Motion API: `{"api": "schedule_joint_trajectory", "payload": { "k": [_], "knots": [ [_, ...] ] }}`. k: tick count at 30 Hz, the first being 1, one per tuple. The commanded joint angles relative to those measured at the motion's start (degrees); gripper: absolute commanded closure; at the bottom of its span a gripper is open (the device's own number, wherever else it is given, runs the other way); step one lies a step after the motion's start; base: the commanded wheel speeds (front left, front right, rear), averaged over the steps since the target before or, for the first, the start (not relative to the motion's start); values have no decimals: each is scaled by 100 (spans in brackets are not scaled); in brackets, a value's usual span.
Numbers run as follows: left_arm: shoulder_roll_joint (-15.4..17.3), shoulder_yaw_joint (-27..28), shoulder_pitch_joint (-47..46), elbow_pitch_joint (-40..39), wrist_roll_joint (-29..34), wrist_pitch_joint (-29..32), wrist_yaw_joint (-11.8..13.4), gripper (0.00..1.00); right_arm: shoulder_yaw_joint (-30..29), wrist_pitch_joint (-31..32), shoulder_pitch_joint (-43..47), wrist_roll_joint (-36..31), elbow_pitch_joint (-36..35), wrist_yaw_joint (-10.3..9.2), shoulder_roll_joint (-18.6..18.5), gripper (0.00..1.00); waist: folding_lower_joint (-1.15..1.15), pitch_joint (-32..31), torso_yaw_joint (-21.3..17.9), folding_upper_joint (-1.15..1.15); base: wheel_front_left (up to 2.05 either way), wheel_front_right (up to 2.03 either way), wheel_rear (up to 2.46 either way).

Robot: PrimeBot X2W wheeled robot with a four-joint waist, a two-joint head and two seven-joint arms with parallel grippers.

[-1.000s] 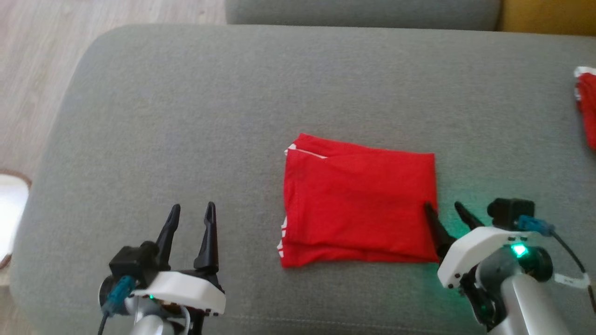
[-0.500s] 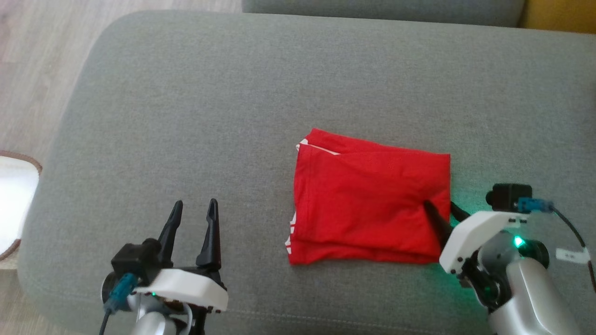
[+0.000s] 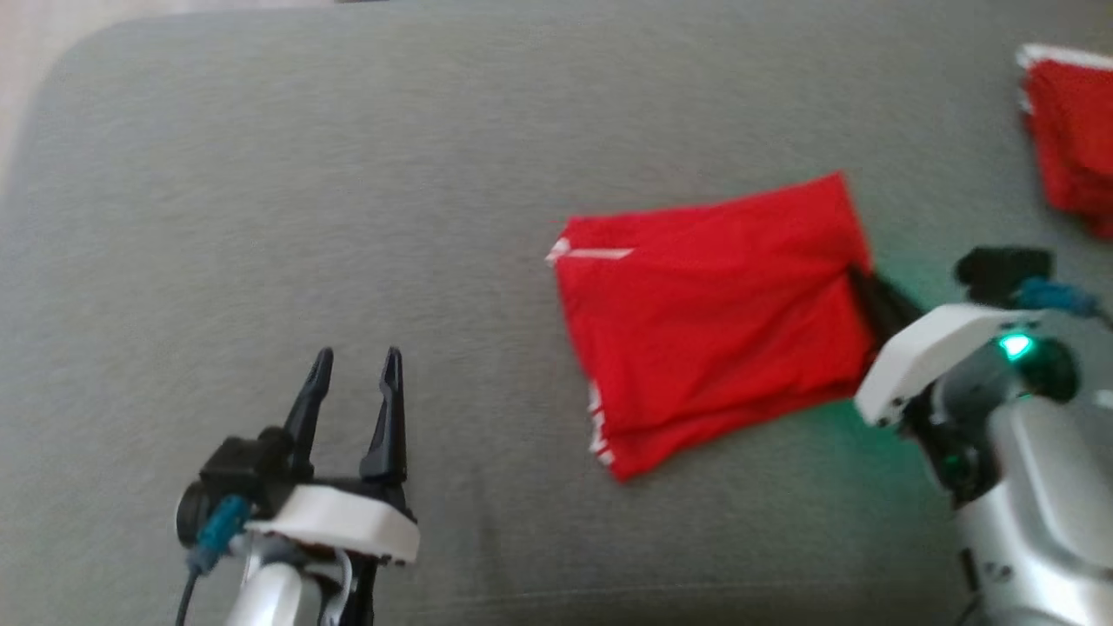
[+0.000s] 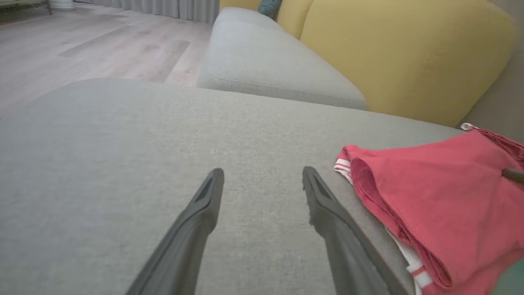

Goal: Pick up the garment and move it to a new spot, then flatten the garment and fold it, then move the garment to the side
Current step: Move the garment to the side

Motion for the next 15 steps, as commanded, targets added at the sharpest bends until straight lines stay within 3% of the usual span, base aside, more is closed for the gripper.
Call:
{"api": "schedule_joint_trajectory", "payload": {
  "k": [1, 8, 15],
  "knots": [
    [1, 207, -298, -218, 66, -70, -5, 0, 48, -43, -174, -35, -311, 37, -117, 100, -1, 225, -485, 0, 0, 0, 0],
    [96, 225, -533, -307, 234, -70, -71, 0, -158, 0, -276, -122, -862, 37, -290, 100, -1, 615, -1537, 0, 0, 0, 0],
    [224, 140, -818, -323, 360, -43, -132, 0, -211, -150, -357, -162, -1012, 37, -113, 100, -1, 910, -2099, 0, 0, 0, 0]
  ]
}}
